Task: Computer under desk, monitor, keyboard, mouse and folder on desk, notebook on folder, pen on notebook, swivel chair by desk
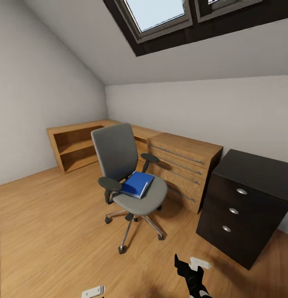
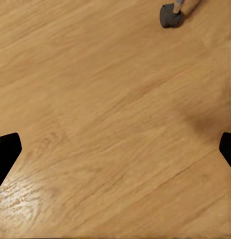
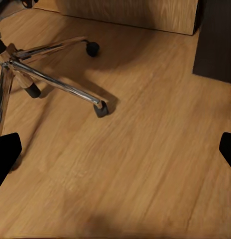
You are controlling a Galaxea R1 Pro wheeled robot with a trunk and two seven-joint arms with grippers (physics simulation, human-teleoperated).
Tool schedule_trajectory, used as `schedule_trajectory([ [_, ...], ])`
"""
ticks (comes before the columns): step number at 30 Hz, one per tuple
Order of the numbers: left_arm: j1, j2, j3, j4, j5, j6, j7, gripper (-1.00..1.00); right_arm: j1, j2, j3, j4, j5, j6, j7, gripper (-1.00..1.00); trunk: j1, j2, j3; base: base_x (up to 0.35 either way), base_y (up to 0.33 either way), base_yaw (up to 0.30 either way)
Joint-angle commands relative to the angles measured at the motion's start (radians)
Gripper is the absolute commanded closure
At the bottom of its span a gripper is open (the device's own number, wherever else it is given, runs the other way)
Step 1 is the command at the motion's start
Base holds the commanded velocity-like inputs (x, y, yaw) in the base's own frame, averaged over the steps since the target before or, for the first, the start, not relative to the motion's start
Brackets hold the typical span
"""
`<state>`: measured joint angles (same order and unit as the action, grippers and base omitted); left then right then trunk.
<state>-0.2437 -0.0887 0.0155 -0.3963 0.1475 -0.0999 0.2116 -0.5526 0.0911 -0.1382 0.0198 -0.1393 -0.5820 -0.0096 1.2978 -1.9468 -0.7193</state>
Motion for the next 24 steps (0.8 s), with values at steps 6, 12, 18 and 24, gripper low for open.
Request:
schedule_trajectory([
  [6,0.0,0.0,0.004,0.0,0.009,-0.032,0.0,-1.0,-0.001,0.0,-0.001,0.002,-0.003,-0.005,0.0,-1.0,-0.024,0.042,0.018,-0.282,0.0,-0.3],
  [12,0.0,0.0,0.006,0.001,0.009,-0.054,0.0,-1.0,-0.001,0.0,-0.001,0.002,-0.003,-0.004,0.0,-1.0,-0.047,0.084,0.037,-0.331,0.0,-0.3],
  [18,0.0,0.001,0.007,0.001,0.01,-0.058,0.0,-1.0,-0.001,0.008,-0.001,0.002,-0.005,-0.004,-0.001,-1.0,-0.07,0.126,0.054,-0.194,0.0,-0.291],
  [24,0.0,0.001,0.008,0.001,0.011,-0.058,0.0,-1.0,-0.001,0.01,-0.001,0.002,-0.005,-0.002,-0.001,-1.0,-0.093,0.168,0.068,-0.027,0.0,-0.265],
])
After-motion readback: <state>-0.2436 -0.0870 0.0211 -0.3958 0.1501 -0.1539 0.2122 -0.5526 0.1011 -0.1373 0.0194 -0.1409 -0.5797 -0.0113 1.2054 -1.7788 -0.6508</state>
